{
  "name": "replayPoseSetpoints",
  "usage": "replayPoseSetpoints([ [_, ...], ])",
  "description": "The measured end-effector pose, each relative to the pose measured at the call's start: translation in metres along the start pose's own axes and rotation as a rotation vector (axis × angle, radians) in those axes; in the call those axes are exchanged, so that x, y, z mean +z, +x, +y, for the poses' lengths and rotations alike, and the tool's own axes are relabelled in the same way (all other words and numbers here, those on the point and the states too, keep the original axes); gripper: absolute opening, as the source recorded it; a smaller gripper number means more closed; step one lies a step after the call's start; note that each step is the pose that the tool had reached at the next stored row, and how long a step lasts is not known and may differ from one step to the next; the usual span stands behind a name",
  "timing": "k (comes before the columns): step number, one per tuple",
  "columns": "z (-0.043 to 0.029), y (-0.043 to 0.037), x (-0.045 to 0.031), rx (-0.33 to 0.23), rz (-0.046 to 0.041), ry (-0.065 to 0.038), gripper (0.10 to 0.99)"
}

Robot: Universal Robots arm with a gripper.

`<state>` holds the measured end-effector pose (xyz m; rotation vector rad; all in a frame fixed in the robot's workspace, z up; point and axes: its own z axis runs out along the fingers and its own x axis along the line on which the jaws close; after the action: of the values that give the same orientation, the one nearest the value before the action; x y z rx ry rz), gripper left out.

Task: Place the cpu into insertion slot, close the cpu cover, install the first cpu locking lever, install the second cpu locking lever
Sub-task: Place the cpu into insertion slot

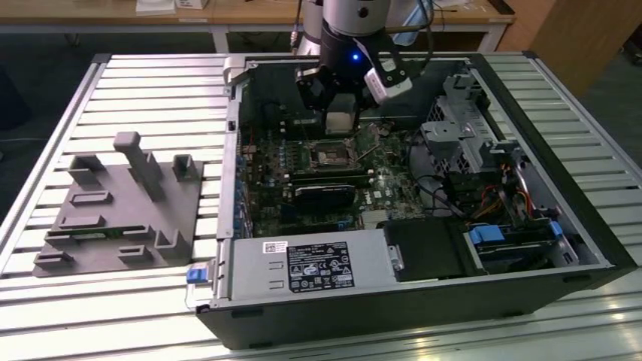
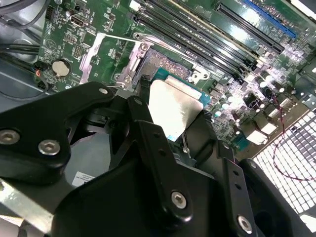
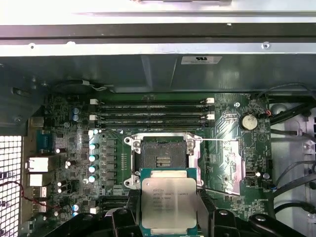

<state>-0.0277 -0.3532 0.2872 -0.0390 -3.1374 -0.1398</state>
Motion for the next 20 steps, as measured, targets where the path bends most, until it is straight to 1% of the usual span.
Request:
replayPoseSetpoints([
  [9,-0.0007,0.0,0.0078,0.0,0.0,0.0,0.537],
  [20,-0.0021,-0.0001,0.0234,0.0,-0.0006,0.0,0.537],
])
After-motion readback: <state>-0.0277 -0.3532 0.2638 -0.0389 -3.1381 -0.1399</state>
